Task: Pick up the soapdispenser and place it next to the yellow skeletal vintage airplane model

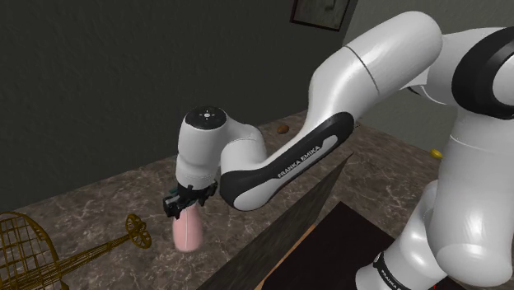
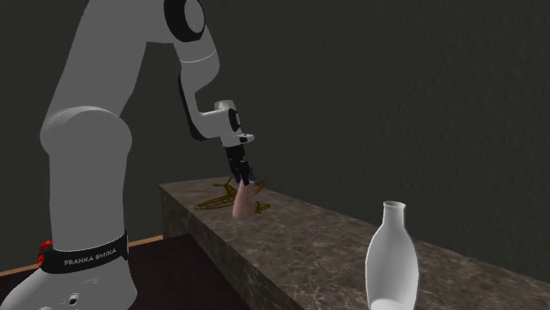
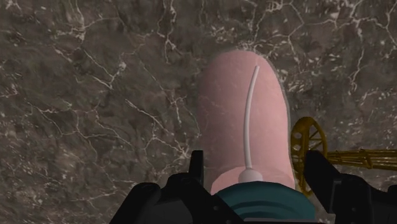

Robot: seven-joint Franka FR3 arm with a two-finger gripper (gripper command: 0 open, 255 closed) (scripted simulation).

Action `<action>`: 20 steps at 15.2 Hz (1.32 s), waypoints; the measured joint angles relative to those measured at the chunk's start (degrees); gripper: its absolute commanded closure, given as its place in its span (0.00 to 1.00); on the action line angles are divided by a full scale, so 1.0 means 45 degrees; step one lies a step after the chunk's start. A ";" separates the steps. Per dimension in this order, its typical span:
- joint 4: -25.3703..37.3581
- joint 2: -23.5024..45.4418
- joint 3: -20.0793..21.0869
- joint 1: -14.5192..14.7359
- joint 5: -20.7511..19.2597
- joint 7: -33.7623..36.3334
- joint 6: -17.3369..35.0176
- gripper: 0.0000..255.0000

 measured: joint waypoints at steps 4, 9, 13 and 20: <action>-0.0026 0.0500 -0.0255 0.0186 -0.0527 0.0449 0.0445 1.00; -0.0038 0.0595 -0.0312 0.0225 -0.0637 0.0540 0.0546 1.00; -0.0040 0.0592 -0.0312 0.0226 -0.0640 0.0543 0.0552 0.00; -0.0162 -0.0176 0.0075 0.0028 0.0040 0.0085 0.0006 0.00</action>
